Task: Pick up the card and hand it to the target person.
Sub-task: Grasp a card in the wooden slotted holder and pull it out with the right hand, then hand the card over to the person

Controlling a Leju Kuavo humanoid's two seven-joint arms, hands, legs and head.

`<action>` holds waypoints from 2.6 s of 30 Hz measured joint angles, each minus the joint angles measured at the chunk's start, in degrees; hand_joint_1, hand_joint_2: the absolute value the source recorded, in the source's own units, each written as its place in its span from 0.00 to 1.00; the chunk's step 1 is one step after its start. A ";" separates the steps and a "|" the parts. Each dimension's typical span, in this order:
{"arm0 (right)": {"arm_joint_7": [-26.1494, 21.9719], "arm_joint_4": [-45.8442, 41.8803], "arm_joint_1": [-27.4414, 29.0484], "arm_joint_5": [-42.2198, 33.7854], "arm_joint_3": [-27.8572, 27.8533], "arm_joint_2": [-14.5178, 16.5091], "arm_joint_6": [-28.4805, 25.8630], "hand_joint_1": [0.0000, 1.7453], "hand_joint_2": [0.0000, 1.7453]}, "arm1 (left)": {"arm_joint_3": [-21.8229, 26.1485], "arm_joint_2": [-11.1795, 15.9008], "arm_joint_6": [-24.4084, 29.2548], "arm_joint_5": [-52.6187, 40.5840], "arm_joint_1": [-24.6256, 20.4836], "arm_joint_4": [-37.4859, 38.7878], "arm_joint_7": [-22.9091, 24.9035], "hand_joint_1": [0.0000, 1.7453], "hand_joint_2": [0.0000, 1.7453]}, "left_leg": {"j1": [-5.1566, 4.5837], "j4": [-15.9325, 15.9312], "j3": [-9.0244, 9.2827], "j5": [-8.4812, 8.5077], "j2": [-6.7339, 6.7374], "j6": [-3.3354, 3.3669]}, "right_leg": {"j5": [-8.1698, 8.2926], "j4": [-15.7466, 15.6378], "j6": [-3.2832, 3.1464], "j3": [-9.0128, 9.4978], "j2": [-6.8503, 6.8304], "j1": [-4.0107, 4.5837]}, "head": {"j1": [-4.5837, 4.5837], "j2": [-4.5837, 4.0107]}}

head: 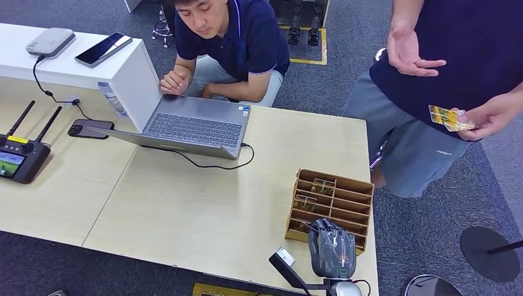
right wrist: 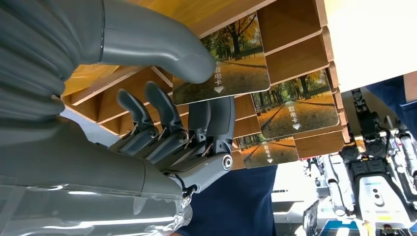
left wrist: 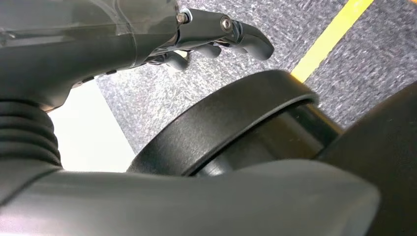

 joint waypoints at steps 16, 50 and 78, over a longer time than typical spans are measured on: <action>-4.33 -0.22 0.24 -1.97 -0.93 0.23 -0.08 0.89 1.00 | 0.07 -0.11 1.39 0.24 -1.53 -0.01 -0.84 0.00 1.00 | 0.00 0.00 0.03 0.00 -0.01 0.00 | 0.00 0.00 0.00 0.05 0.00 0.00 | 0.00 0.00; -15.13 -38.68 -8.74 -41.09 -15.81 -4.01 -0.01 0.89 1.00 | 0.04 0.03 0.08 0.14 -1.70 -0.01 -1.55 0.00 1.00 | -0.02 0.02 0.00 0.02 -0.01 0.02 | 0.04 0.01 0.03 0.04 -0.01 -0.02 | 0.01 0.00; -13.67 -41.64 -8.85 -43.05 -15.86 -5.22 1.29 0.00 1.00 | -0.37 0.04 0.09 0.31 -1.75 -0.01 -1.52 0.00 1.00 | -0.02 0.01 -0.01 0.01 -0.02 0.01 | 0.03 0.00 0.03 0.03 -0.01 -0.01 | 0.00 0.00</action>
